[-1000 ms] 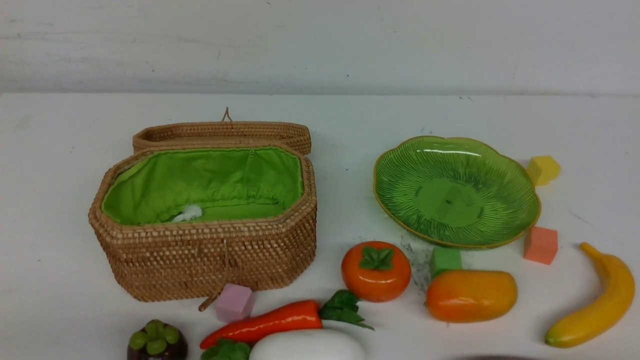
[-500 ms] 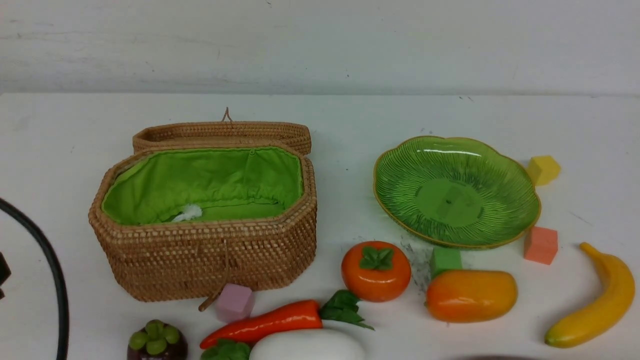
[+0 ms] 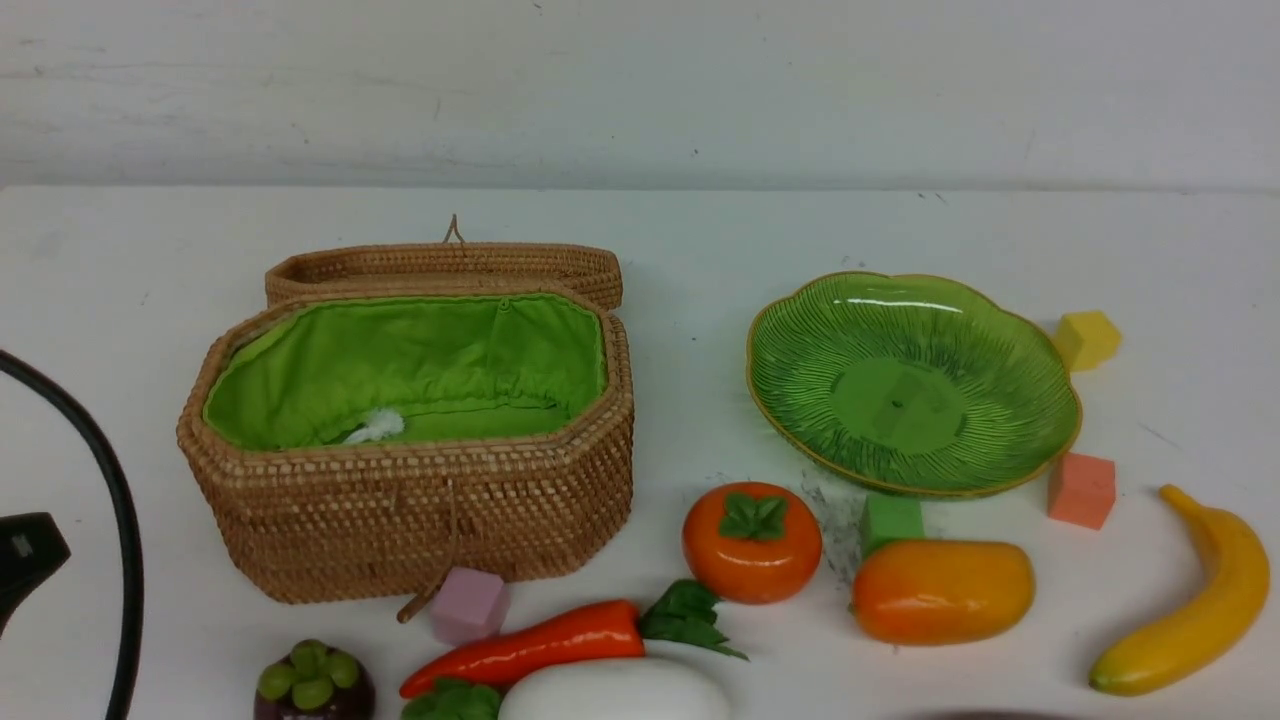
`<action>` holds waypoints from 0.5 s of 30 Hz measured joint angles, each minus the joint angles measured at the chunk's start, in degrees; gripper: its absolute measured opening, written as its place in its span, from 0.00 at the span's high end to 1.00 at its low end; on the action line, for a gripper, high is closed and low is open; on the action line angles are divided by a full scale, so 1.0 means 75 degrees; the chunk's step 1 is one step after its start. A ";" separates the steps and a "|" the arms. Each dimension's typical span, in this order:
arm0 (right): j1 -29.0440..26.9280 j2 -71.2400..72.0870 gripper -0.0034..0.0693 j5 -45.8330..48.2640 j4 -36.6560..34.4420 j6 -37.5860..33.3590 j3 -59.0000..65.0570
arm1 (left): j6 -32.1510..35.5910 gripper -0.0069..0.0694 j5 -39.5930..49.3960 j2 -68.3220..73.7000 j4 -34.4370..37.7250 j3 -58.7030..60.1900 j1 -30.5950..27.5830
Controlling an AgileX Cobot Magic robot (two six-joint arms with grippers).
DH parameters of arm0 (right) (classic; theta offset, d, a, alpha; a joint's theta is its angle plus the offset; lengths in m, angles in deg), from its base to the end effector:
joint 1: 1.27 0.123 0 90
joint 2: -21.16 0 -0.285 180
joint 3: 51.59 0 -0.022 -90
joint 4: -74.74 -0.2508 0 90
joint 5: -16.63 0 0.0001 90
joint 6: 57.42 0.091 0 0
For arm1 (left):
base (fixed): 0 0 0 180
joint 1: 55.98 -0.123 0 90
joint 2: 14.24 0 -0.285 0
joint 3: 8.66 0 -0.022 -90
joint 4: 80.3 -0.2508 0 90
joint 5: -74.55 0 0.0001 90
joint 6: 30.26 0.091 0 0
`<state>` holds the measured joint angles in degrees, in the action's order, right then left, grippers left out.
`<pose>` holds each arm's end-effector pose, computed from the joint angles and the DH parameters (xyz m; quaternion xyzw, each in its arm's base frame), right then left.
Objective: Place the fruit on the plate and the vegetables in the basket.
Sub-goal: Grab a mangosteen with your left arm and put it on the plate on the right
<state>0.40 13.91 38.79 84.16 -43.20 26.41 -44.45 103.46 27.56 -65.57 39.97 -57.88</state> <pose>0.0523 -0.0041 0.1748 0.0451 0.8031 0.0122 0.5940 0.1181 -0.0073 0.2899 -0.1847 0.8384 -0.1631 0.4861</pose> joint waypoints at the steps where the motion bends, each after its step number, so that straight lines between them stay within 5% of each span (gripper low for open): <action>1: 0.0000 0.0000 0.62 0.0000 0.0000 0.0000 0.0000 | -0.0007 0.60 0.0069 0.0000 0.0057 0.0000 0.0000; 7: 0.0000 0.0000 0.62 0.0000 0.0000 0.0000 0.0000 | -0.0015 0.60 0.0597 0.0342 0.0340 0.0000 0.0111; 15: 0.0000 0.0000 0.62 0.0000 0.0000 0.0000 0.0000 | 0.0723 0.60 0.1989 0.2101 0.0086 -0.0992 0.1253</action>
<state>0.40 13.91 38.79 84.16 -43.20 26.41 -39.03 118.38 43.31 -64.92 32.53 -48.49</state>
